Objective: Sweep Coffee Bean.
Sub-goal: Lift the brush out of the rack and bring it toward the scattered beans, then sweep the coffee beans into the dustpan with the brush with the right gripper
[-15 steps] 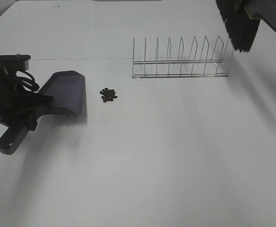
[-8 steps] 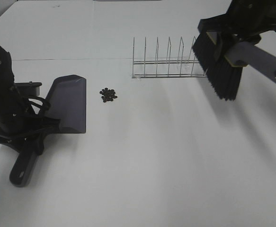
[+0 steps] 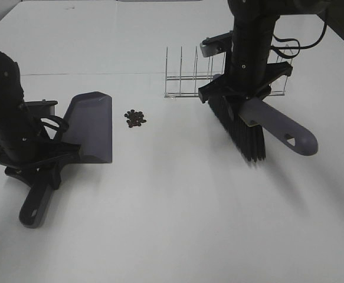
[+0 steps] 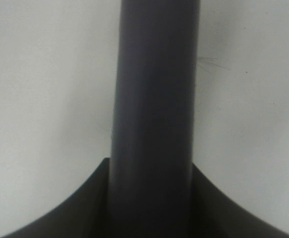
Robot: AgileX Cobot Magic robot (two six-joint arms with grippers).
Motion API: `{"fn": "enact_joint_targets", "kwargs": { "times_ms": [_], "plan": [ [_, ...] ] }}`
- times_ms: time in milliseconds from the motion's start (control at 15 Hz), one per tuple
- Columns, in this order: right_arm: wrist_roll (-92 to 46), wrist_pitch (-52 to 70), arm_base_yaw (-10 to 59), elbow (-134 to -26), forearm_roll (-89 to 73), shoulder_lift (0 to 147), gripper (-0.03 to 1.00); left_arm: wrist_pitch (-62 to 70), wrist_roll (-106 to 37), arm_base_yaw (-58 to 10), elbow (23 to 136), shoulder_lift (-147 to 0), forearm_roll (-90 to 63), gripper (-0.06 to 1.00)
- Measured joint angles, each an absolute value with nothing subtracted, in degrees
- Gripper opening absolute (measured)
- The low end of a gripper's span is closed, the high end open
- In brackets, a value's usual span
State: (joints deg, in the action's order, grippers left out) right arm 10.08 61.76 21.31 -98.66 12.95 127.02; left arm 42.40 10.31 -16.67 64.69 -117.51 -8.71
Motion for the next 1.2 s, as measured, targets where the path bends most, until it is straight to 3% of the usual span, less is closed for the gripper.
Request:
{"fn": "enact_joint_targets", "kwargs": {
  "times_ms": [267,800,1200],
  "plan": [
    [9.9,66.7,22.9,-108.8,13.2,133.4,0.27,46.1,10.3,-16.7,69.2,-120.2,-9.0,0.32],
    [6.5,70.0,33.7,-131.7,7.0,147.0,0.27,45.8,9.1,-19.7,71.6,-121.5,-8.8,0.32],
    [5.0,70.4,39.7,-138.9,0.0,150.1,0.27,46.3,9.1,-19.7,71.9,-121.8,-8.8,0.32]
  ]
}}
